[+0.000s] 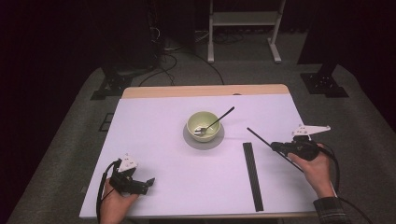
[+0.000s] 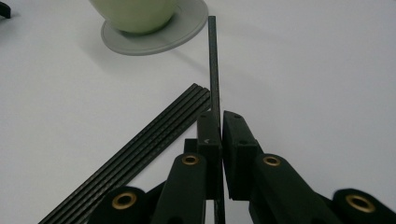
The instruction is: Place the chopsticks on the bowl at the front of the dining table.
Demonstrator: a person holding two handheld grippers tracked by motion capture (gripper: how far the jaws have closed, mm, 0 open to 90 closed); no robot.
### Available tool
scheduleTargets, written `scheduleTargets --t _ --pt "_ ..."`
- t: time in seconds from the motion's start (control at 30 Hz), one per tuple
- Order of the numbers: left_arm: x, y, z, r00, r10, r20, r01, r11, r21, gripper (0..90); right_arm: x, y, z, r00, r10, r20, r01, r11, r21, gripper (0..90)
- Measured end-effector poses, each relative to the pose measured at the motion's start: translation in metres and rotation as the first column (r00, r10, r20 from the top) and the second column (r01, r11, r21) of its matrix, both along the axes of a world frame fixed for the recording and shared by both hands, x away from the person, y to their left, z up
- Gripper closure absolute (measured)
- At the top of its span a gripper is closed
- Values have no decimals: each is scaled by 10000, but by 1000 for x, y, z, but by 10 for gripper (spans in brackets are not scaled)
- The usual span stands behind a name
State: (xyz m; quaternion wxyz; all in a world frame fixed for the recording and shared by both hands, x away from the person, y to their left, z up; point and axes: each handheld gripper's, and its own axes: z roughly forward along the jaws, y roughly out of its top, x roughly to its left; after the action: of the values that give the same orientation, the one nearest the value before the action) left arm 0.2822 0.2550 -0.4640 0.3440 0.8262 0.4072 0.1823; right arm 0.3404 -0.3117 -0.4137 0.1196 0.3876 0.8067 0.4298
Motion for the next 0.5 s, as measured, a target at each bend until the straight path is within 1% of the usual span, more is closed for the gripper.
scheduleTargets --t 0.5 --pt "0 0 0 10000 -15 -3 15 10000 21 0 4 8 7 9998 203 69 -204 9997 132 856"
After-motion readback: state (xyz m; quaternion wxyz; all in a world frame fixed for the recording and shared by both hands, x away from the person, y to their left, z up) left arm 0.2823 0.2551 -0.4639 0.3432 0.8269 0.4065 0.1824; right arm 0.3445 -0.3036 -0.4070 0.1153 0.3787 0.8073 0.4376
